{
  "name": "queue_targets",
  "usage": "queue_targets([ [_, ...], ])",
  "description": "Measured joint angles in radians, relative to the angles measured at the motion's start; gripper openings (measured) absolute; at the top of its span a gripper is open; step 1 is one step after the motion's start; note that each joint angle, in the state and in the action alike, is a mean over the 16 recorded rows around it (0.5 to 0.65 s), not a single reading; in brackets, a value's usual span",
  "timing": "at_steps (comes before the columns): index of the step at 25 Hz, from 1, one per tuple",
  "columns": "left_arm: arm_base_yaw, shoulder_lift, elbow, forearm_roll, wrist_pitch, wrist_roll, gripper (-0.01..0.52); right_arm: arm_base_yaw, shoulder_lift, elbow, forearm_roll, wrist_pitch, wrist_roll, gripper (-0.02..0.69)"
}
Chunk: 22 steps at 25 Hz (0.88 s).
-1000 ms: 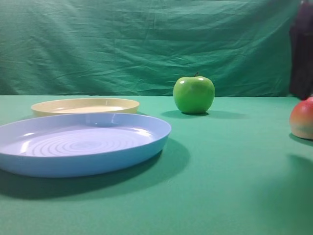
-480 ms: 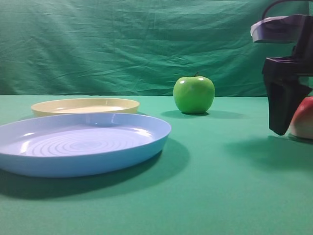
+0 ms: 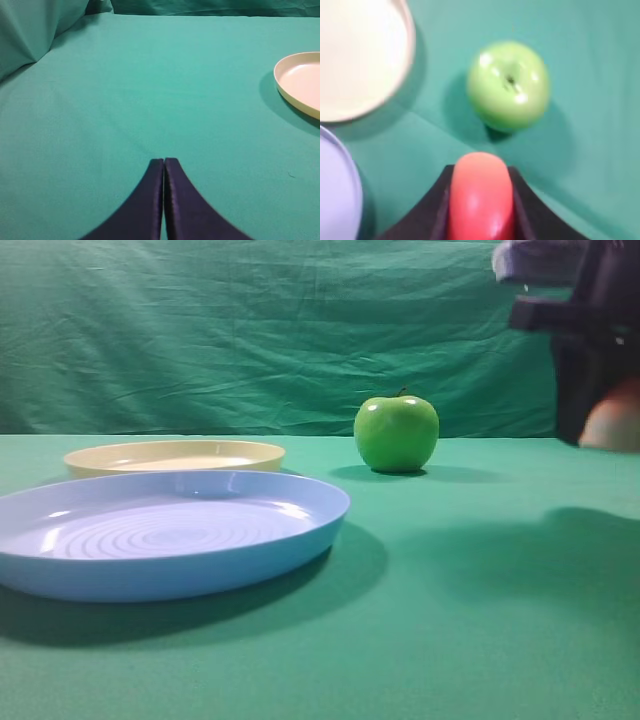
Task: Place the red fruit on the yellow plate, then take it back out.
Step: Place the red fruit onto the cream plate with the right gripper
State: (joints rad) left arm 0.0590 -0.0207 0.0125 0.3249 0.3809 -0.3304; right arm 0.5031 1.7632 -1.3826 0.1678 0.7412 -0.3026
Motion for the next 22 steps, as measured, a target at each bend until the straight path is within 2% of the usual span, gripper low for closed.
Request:
queue_targets([
  [9,0.000,0.000,0.000,0.000,0.000,0.000,0.000,0.180,0.234,-0.344,0.060,-0.021,-0.112,0.194],
  [17,0.000,0.000,0.000,0.000,0.000,0.000,0.000,0.236,0.475,-0.535,0.079,-0.042,-0.162,0.194],
  [20,0.000,0.000,0.000,0.000,0.000,0.000,0.000,0.242,0.532,-0.568,0.094,-0.052,-0.183,0.218],
  [22,0.000,0.000,0.000,0.000,0.000,0.000,0.000,0.244,0.559,-0.581,0.104,-0.059,-0.196,0.257],
])
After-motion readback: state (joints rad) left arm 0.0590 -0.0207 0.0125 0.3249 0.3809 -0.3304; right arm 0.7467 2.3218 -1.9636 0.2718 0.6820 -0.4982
